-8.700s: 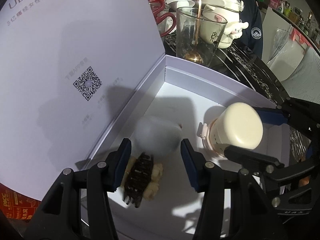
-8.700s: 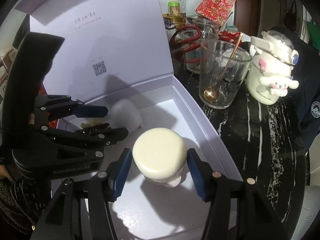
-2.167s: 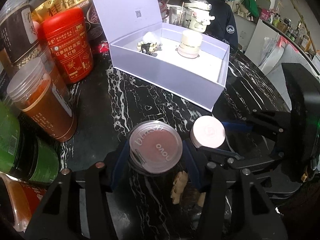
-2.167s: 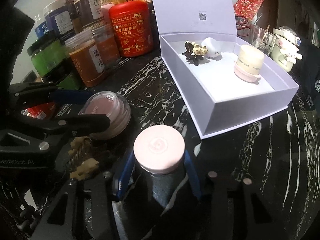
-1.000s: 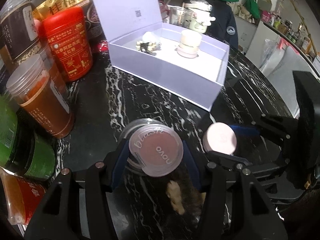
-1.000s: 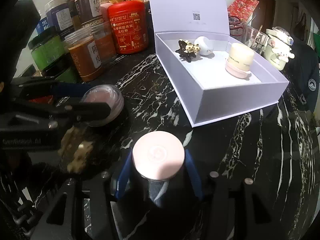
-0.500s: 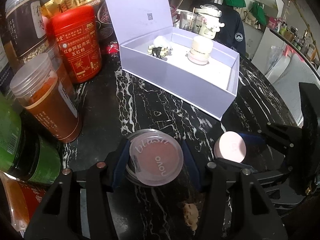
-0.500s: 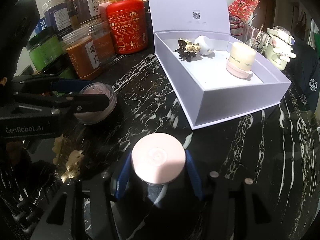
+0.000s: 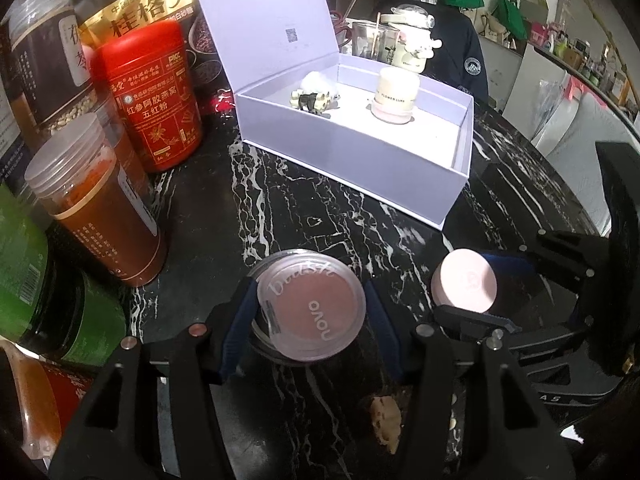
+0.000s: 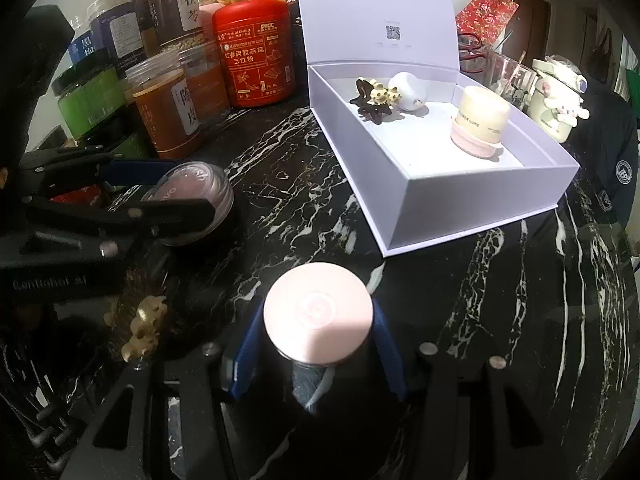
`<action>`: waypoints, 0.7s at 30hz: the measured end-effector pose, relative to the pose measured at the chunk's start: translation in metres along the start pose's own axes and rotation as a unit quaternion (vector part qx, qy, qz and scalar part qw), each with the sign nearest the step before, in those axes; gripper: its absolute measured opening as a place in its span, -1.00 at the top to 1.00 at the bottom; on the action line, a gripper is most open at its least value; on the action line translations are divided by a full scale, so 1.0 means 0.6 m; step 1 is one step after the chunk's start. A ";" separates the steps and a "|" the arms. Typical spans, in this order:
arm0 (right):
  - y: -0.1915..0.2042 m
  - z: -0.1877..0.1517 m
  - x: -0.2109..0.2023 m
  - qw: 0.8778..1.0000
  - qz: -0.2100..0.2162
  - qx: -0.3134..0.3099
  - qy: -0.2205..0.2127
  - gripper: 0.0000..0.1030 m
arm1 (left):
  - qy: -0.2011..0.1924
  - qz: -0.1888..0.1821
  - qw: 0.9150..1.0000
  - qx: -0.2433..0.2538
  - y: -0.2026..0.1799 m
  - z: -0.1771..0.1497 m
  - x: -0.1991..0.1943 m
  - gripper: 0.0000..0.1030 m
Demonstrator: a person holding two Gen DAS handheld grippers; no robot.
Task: Organize objects
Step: 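Lift the Blush compact and pink-lidded jar and carry them toward the box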
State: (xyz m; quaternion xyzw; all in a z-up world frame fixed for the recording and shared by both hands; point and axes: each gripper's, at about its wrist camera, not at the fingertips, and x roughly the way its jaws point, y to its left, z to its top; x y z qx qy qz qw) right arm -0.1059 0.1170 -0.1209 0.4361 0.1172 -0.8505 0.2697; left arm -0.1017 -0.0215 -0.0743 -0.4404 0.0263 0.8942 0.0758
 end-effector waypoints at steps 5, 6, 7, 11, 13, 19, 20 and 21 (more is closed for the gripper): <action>0.002 -0.001 0.000 1.000 -0.005 -0.002 -0.002 -0.04 | 0.000 0.023 0.999 0.034 -0.016 -0.005 0.003 -0.09; 0.002 -0.001 0.000 1.000 -0.004 -0.003 -0.002 -0.04 | -0.001 0.025 0.999 0.036 -0.017 -0.006 0.002 -0.08; 0.002 -0.001 0.000 1.000 -0.002 -0.002 -0.002 -0.04 | -0.001 0.026 0.999 0.036 -0.016 -0.006 0.002 -0.05; 0.001 -0.001 -0.002 1.000 0.002 0.002 -0.003 0.00 | 0.000 0.016 1.000 0.025 -0.010 -0.005 -0.002 -0.01; 0.001 -0.002 -0.002 1.000 0.004 0.003 -0.003 0.00 | 0.000 0.013 1.000 0.022 -0.008 -0.005 -0.003 -0.01; 0.005 -0.003 -0.009 1.000 0.008 0.001 -0.006 0.00 | 0.002 0.010 1.000 0.024 -0.011 -0.007 -0.010 -0.01; 0.006 -0.003 -0.011 1.000 0.008 0.001 -0.007 0.00 | 0.002 0.011 1.000 0.024 -0.012 -0.007 -0.012 -0.01; 0.006 -0.003 -0.013 1.000 0.008 0.001 -0.009 0.00 | 0.001 0.011 1.000 0.024 -0.012 -0.007 -0.014 -0.01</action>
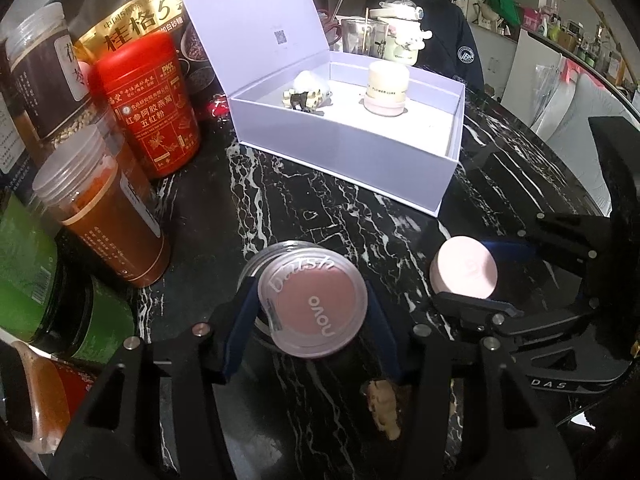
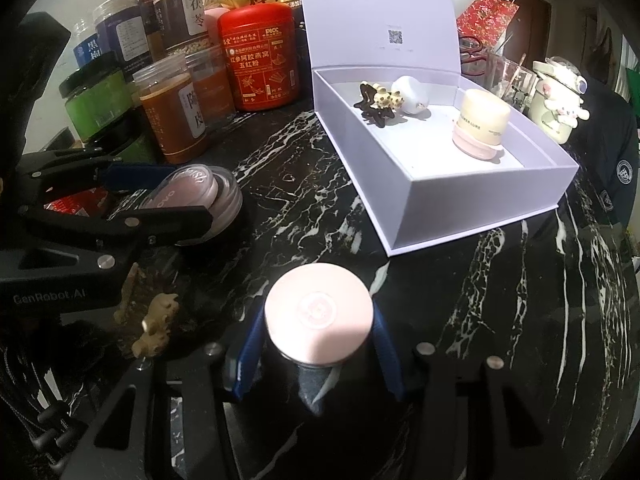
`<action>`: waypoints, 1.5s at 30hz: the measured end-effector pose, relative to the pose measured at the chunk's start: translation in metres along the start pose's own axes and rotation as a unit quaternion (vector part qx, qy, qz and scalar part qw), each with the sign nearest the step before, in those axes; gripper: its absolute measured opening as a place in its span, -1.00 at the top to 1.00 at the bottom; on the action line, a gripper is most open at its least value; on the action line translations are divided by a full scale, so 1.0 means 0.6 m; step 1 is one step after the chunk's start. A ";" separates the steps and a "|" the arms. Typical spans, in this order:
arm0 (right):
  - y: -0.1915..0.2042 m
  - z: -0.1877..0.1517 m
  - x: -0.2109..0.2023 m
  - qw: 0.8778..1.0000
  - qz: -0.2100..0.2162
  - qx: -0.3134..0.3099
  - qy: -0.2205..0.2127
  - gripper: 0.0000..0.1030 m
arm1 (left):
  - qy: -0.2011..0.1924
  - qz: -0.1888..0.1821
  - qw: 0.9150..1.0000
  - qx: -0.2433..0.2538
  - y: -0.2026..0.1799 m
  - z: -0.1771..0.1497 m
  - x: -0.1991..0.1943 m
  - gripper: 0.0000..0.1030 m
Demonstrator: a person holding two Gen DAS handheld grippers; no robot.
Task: Organize objects
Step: 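Lift the Blush compact and pink-lidded jar and carry them toward the box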
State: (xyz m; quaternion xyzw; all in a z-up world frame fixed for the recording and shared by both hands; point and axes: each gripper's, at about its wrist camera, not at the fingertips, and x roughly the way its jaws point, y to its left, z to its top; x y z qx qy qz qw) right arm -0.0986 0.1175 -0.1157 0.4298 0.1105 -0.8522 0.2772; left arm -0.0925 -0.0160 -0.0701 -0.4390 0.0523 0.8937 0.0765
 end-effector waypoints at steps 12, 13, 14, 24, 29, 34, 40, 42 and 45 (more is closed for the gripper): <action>0.013 -0.010 -0.044 1.000 -0.004 -0.005 -0.019 0.00 | -0.009 -0.006 1.000 -0.005 -0.009 -0.003 -0.033 -0.01; 0.014 -0.012 -0.049 1.000 -0.004 -0.005 -0.021 0.00 | -0.010 -0.006 1.000 -0.004 -0.012 -0.003 -0.036 -0.01; 0.014 -0.014 -0.054 1.000 -0.005 -0.005 -0.023 0.00 | -0.011 -0.008 1.000 -0.003 -0.015 -0.003 -0.039 -0.01; 0.005 -0.032 -0.099 0.999 -0.024 0.004 -0.040 0.00 | -0.015 -0.021 1.000 0.012 -0.051 0.000 -0.060 -0.01; -0.005 -0.044 -0.120 0.998 -0.034 0.012 -0.046 0.00 | -0.013 -0.036 0.999 0.024 -0.078 0.006 -0.062 -0.01; -0.017 -0.055 -0.140 0.998 -0.045 0.019 -0.050 0.00 | -0.014 -0.047 0.998 0.036 -0.102 0.010 -0.063 -0.01; -0.031 -0.056 -0.157 0.997 -0.056 0.022 -0.056 0.00 | -0.013 -0.058 0.997 0.043 -0.123 0.020 -0.063 -0.01; -0.038 -0.052 -0.158 0.996 -0.058 0.023 -0.056 0.00 | -0.012 -0.058 0.997 0.048 -0.129 0.026 -0.062 -0.01; -0.049 -0.045 -0.158 0.996 -0.059 0.026 -0.058 0.00 | -0.013 -0.058 0.997 0.057 -0.140 0.040 -0.059 -0.01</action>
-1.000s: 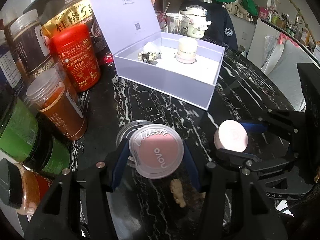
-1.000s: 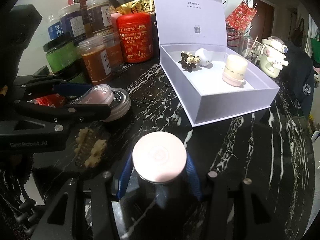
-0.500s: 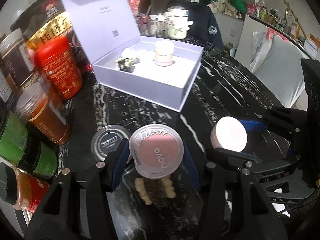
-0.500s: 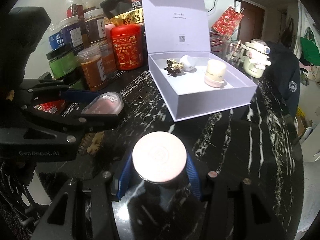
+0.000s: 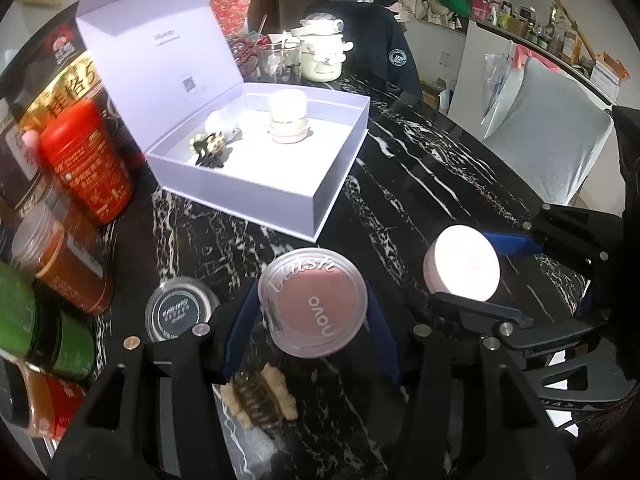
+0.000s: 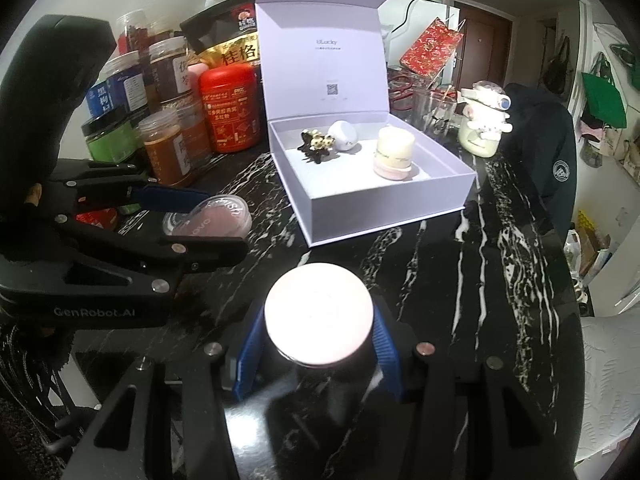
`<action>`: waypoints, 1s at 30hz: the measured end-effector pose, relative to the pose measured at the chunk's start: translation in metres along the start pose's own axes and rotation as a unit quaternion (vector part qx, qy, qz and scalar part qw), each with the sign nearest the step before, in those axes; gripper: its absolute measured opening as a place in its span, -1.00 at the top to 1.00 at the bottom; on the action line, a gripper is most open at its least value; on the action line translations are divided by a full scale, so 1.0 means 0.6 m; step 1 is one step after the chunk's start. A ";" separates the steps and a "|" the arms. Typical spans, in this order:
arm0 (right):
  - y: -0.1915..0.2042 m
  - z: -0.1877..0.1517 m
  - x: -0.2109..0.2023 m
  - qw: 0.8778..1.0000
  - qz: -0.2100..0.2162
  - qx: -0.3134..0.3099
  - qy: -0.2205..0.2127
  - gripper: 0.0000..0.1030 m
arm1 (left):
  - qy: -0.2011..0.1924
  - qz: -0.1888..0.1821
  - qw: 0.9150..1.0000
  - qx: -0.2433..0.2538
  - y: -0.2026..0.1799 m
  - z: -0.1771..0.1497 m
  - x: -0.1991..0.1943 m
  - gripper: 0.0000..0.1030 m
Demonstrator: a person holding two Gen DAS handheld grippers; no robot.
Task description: Organize objects
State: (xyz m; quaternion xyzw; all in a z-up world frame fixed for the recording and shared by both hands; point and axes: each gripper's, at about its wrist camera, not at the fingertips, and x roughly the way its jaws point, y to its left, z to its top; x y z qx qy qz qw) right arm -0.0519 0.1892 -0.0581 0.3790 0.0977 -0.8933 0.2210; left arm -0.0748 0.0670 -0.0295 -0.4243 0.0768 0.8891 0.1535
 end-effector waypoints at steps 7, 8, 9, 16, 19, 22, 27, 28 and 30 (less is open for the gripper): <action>-0.028 0.026 0.011 1.000 0.000 0.003 -0.004 0.00 | 0.002 -0.001 1.000 0.012 -0.005 0.035 0.017 -0.01; -0.032 0.030 0.012 1.000 -0.001 0.004 -0.005 0.00 | 0.003 -0.001 1.000 0.014 -0.004 0.042 0.021 -0.01; -0.035 0.034 0.014 1.000 -0.001 0.004 -0.005 0.00 | 0.003 -0.002 1.000 0.016 -0.004 0.047 0.023 -0.01; -0.064 0.064 0.041 1.000 -0.003 0.010 0.002 0.00 | 0.006 -0.002 1.000 0.017 0.007 0.083 0.047 -0.01; -0.074 0.081 0.054 1.000 0.001 0.011 0.002 0.00 | 0.007 0.001 1.000 0.017 0.015 0.100 0.057 -0.01; -0.080 0.097 0.065 1.000 0.002 0.006 0.001 0.00 | 0.009 0.003 1.000 0.019 0.023 0.116 0.069 -0.01; -0.088 0.124 0.084 1.000 0.003 0.001 0.001 0.00 | 0.013 0.001 1.000 0.016 0.040 0.141 0.091 -0.01; -0.089 0.129 0.088 1.000 0.003 0.000 0.001 0.00 | 0.013 0.000 1.000 0.014 0.044 0.146 0.095 -0.01; -0.092 0.140 0.096 1.000 0.003 -0.002 0.000 0.00 | 0.014 0.002 1.000 0.011 0.052 0.155 0.104 -0.01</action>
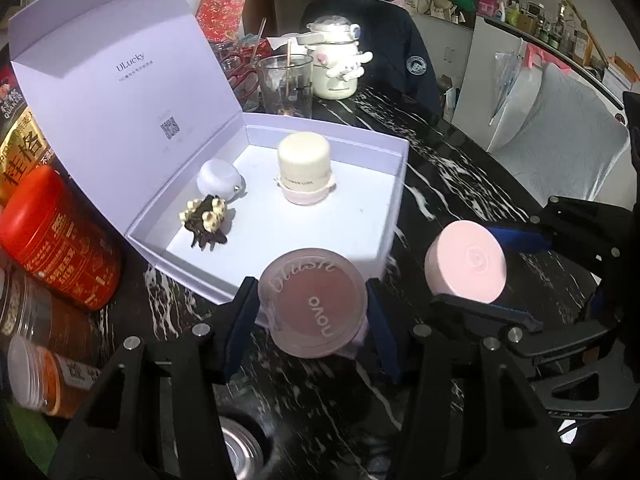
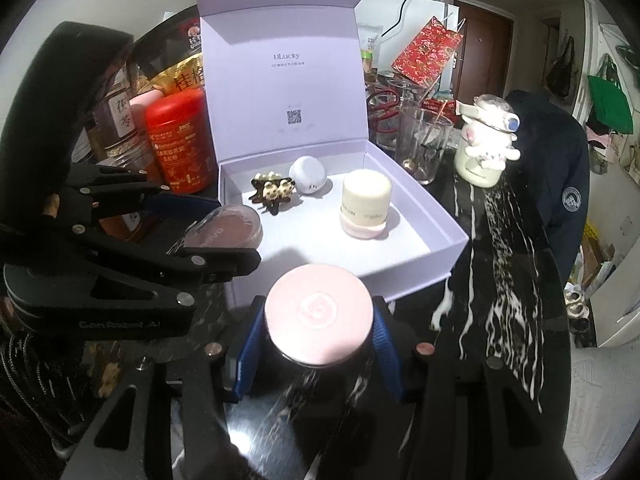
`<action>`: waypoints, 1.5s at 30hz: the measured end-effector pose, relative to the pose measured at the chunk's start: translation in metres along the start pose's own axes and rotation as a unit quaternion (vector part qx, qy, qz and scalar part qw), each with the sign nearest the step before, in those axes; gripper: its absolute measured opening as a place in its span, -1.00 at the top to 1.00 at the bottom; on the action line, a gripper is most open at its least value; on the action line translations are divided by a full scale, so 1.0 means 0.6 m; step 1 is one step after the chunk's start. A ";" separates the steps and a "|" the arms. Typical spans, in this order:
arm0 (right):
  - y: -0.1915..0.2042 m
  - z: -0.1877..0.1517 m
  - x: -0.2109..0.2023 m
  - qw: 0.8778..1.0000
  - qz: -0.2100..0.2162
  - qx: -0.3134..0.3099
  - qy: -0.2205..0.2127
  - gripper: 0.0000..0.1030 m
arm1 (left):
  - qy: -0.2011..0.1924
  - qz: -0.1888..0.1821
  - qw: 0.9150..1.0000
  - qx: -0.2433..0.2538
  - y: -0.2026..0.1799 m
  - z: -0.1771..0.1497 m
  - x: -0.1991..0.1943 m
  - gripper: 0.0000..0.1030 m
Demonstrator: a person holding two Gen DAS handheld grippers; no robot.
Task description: Organize objects
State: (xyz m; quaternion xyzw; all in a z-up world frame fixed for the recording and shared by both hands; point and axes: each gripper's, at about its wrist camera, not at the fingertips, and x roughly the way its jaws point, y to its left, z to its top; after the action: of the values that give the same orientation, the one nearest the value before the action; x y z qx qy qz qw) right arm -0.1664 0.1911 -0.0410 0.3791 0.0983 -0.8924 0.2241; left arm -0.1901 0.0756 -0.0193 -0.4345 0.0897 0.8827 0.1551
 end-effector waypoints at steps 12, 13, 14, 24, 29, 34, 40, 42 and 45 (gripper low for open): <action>-0.017 0.067 0.051 1.000 0.006 -0.007 -0.004 0.00 | -0.002 0.009 1.000 -0.013 0.053 0.055 0.039 -0.01; -0.019 0.070 0.055 1.000 0.007 -0.007 -0.004 0.00 | -0.001 0.011 1.000 -0.015 0.058 0.060 0.044 -0.01; -0.021 0.074 0.060 1.000 0.008 -0.008 -0.003 0.00 | -0.001 0.011 1.000 -0.016 0.063 0.063 0.047 -0.01; -0.051 0.123 0.101 1.000 0.005 -0.008 -0.007 0.00 | -0.004 0.018 1.000 -0.022 0.097 0.100 0.076 -0.01; -0.067 0.143 0.125 1.000 0.003 -0.004 -0.005 0.00 | -0.007 0.018 0.999 -0.025 0.112 0.123 0.095 -0.01; -0.081 0.155 0.152 1.000 0.002 0.003 0.000 0.00 | -0.003 0.015 0.999 -0.034 0.125 0.135 0.117 -0.01; -0.090 0.166 0.183 1.000 0.012 0.000 0.009 0.00 | 0.008 0.008 0.999 -0.041 0.132 0.128 0.136 -0.01; -0.092 0.169 0.187 1.000 0.016 -0.002 0.008 0.00 | 0.014 0.007 0.999 -0.040 0.129 0.124 0.143 -0.01; -0.092 0.172 0.189 1.000 0.018 -0.011 0.007 0.00 | 0.026 0.001 0.999 -0.046 0.128 0.118 0.151 -0.01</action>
State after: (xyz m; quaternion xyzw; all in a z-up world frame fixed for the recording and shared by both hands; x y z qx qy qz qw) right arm -0.3273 0.1673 -0.0505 0.3844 0.1029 -0.8846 0.2431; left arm -0.3217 0.0421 -0.0465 -0.4633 0.0539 0.8747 0.1315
